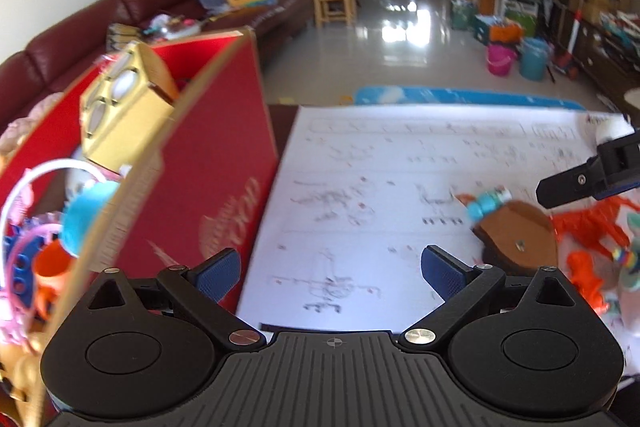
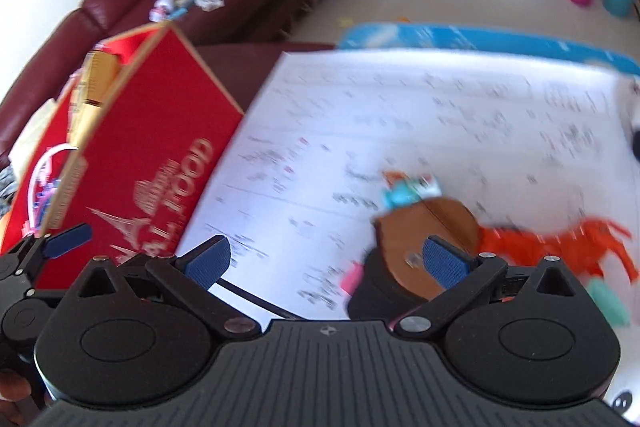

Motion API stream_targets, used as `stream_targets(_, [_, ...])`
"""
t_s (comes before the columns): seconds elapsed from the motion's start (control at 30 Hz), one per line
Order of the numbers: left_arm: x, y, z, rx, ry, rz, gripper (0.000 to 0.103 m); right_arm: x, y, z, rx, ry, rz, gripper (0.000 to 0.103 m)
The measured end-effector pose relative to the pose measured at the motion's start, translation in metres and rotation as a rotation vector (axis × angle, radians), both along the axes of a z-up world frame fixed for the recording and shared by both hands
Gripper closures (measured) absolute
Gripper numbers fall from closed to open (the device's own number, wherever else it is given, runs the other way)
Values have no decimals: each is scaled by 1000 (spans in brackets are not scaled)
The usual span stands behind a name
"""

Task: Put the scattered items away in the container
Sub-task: 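Open both grippers and move them back toward the brown hat and orange toys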

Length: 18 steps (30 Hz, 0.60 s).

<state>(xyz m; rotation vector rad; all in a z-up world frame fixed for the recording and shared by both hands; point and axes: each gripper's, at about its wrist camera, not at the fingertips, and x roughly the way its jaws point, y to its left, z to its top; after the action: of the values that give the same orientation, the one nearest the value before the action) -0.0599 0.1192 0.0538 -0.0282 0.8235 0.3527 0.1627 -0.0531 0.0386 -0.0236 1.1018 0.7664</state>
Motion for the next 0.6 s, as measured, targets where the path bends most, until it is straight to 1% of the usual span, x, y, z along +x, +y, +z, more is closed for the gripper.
stream_targets(0.2, [11,-34,-38,2,81,-131,1,8,-33,-40,-21,111,-86,1])
stream_targets(0.4, [17,-74,-65,11,116,-306,1,11,-54,-68,-46,198,-148,1])
stream_targets(0.47, [18,-88,-72,13,116,-368,2,14,-60,-74,-46,211,-172,1])
stream_targets(0.6, [24,-113,-81,18,103,-468,3,17,-65,-78,-53,197,-189,1])
